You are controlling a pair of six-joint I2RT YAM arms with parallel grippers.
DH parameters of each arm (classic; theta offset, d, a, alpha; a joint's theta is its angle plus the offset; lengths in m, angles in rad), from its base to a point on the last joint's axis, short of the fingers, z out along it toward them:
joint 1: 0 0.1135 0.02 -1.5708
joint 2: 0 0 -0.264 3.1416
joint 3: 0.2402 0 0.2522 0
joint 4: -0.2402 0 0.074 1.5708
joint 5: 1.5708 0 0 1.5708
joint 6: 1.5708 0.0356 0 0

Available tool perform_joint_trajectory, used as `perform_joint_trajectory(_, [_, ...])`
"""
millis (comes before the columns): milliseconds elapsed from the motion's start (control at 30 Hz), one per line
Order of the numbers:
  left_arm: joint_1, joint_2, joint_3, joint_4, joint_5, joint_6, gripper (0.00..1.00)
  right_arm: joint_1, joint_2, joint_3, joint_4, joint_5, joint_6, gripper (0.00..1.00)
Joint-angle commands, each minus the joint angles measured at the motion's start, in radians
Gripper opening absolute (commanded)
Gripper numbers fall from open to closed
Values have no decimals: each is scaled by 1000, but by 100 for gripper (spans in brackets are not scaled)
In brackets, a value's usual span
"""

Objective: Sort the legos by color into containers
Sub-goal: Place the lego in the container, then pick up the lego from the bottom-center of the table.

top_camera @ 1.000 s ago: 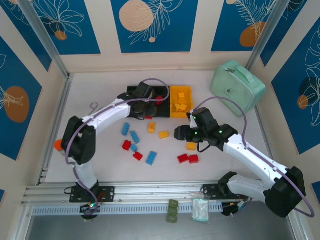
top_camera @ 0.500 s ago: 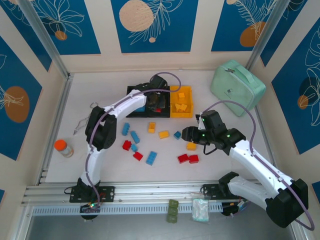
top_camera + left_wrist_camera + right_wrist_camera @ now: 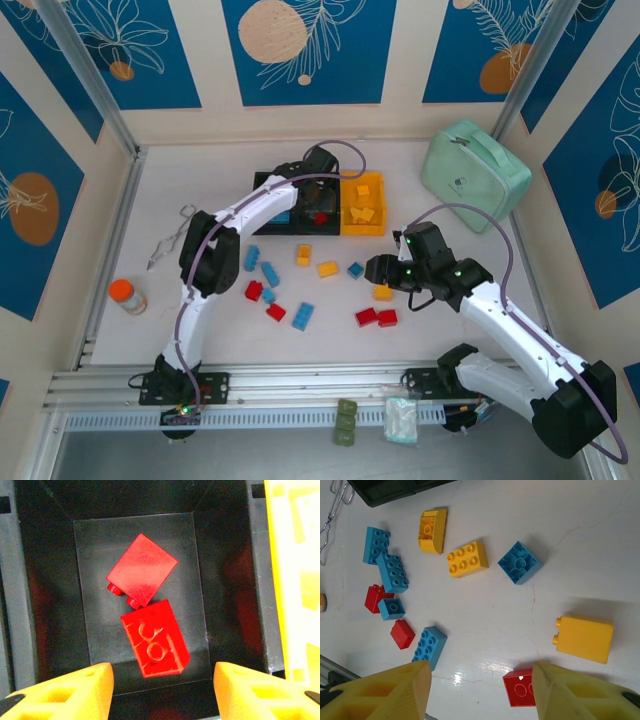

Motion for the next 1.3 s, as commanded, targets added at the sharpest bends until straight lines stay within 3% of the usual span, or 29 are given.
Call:
perform_joint_trajectory(0, [-17, -29, 25, -37, -10, 14, 55, -6, -14, -9, -18, -25, 17, 57])
perform_joint_trajectory(267, [-35, -230, -182, 51, 66, 26, 56, -6, 18, 31, -81, 17, 20, 57])
perform_joint_trajectory(733, [-43, -685, -813, 307, 322, 11, 59, -18, 195, 77, -217, 176, 44, 62])
perform_joint_trajectory(1033, [-53, -886, -1127, 439, 355, -98, 60, -4, 336, 66, -142, 163, 46, 62])
perform_joint_trajectory(1267, [-65, -925, -1226, 483, 361, -135, 60, 20, 444, 77, -109, 192, 59, 64])
